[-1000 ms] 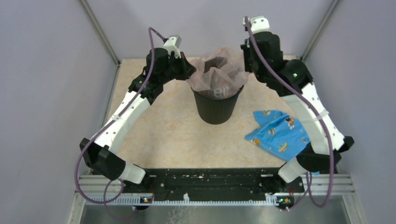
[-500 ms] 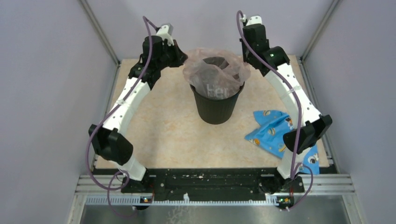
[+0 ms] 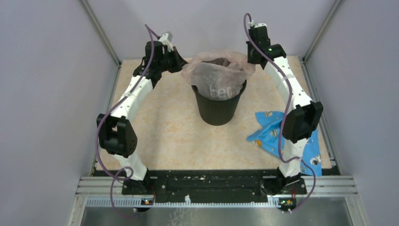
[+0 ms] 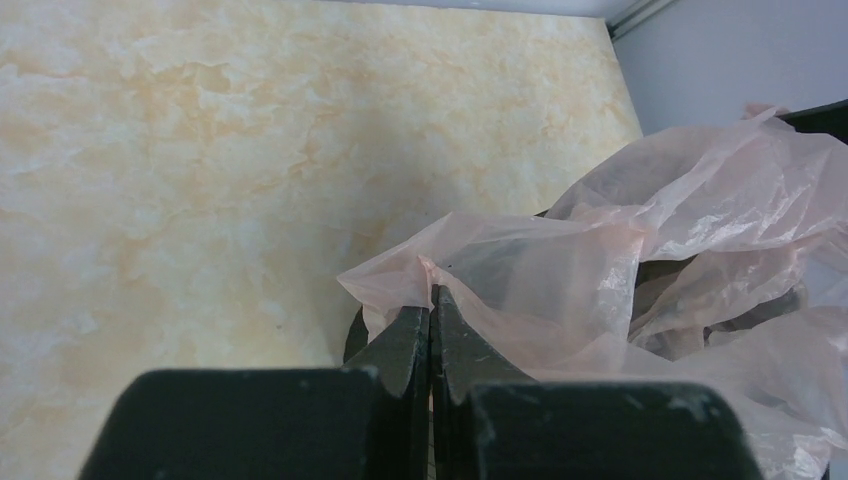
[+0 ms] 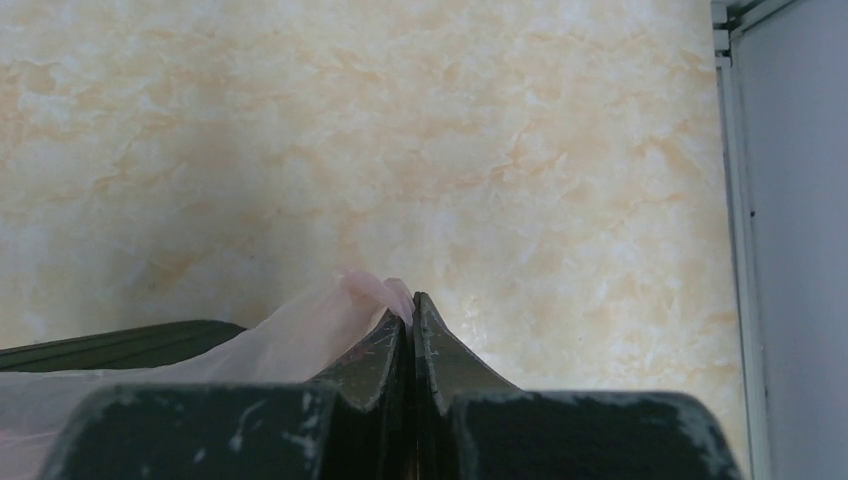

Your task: Put the trash bags into the trash bin

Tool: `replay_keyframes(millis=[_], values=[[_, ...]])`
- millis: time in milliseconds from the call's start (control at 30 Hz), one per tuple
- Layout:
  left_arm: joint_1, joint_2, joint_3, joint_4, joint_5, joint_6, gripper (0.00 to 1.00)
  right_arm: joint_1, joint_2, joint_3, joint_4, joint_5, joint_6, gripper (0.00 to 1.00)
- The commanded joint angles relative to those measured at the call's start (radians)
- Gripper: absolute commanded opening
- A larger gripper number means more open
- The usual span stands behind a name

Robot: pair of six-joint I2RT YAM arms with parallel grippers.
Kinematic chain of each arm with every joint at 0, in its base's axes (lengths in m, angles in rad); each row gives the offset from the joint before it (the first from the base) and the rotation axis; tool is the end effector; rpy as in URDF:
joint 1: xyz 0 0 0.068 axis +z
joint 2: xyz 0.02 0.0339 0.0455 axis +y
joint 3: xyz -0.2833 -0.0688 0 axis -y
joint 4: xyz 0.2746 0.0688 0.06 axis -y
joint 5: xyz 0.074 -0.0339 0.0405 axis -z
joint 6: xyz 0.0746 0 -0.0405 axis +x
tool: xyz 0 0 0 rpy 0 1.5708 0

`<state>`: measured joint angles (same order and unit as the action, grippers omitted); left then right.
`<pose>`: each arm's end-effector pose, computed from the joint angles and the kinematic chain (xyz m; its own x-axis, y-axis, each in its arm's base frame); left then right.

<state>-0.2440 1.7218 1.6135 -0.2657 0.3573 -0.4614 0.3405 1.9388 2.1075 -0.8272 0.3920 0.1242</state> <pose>0.4556 -0.1403 0.3710 -0.5589 -0.2907 -0.7766 0.3277 0.7829 -0.5288 0.4767 0.1386 0.3956 -0.5753 -0.0824 -0.8138 0.0478 0.9898 -0.1340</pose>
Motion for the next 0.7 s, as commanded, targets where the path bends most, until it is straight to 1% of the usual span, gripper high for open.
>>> replay_keyframes(millis=[0,133,300,467,633,667], values=[[0.009,0.025,-0.026,0.082,0.062,-0.024,0.0,-0.033,0.01,-0.015,0.027,-0.052,0.06,0.0],[0.011,0.016,-0.089,0.102,0.072,-0.033,0.0,-0.057,-0.03,-0.13,0.071,-0.101,0.092,0.0],[0.011,-0.017,-0.184,0.139,0.099,-0.047,0.0,-0.07,-0.054,-0.201,0.068,-0.141,0.116,0.0],[0.012,-0.107,-0.291,0.192,0.11,-0.061,0.0,-0.07,-0.122,-0.278,0.099,-0.17,0.138,0.0],[0.012,-0.187,-0.346,0.208,0.109,-0.051,0.0,-0.07,-0.217,-0.364,0.127,-0.175,0.151,0.0],[0.012,-0.198,-0.358,0.208,0.11,-0.05,0.0,-0.071,-0.237,-0.382,0.135,-0.173,0.153,0.05]])
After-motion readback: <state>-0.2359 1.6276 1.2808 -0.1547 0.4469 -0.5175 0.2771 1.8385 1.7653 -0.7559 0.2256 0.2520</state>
